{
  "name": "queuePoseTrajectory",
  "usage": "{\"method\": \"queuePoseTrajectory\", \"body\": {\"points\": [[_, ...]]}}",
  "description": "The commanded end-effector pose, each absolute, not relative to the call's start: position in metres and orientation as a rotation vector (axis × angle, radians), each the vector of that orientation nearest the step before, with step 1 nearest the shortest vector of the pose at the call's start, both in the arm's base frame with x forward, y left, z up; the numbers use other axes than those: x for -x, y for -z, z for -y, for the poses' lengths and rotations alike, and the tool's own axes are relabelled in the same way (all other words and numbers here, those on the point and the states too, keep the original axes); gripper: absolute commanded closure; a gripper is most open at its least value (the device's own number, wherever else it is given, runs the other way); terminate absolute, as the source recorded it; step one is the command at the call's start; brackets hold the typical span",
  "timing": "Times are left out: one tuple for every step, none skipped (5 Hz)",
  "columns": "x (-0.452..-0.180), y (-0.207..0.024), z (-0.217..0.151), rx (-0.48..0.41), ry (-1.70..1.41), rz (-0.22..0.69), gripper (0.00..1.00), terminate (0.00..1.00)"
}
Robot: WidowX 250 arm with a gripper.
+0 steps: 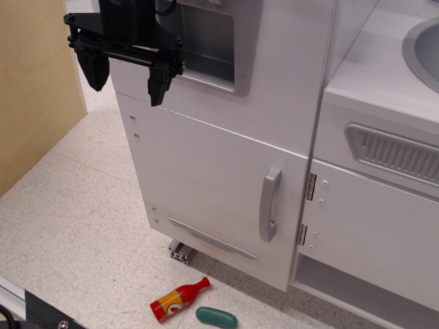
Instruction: Open low fridge
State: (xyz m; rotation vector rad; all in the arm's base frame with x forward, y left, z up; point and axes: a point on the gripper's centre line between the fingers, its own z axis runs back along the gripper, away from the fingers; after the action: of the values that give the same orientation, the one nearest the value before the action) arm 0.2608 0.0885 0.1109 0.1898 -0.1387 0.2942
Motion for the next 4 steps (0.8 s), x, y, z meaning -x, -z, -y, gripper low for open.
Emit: {"method": "queuePoseTrajectory", "body": {"points": [[-0.261, -0.111, -0.088, -0.19, -0.294, 0.139, 0.0, 0.0], [-0.25, -0.096, -0.065, -0.158, -0.187, 0.21, 0.0, 0.0], [-0.237, -0.07, -0.038, -0.154, -0.104, 0.201, 0.0, 0.0], [-0.232, -0.046, -0.007, -0.143, -0.037, 0.216, 0.0, 0.0]]}}
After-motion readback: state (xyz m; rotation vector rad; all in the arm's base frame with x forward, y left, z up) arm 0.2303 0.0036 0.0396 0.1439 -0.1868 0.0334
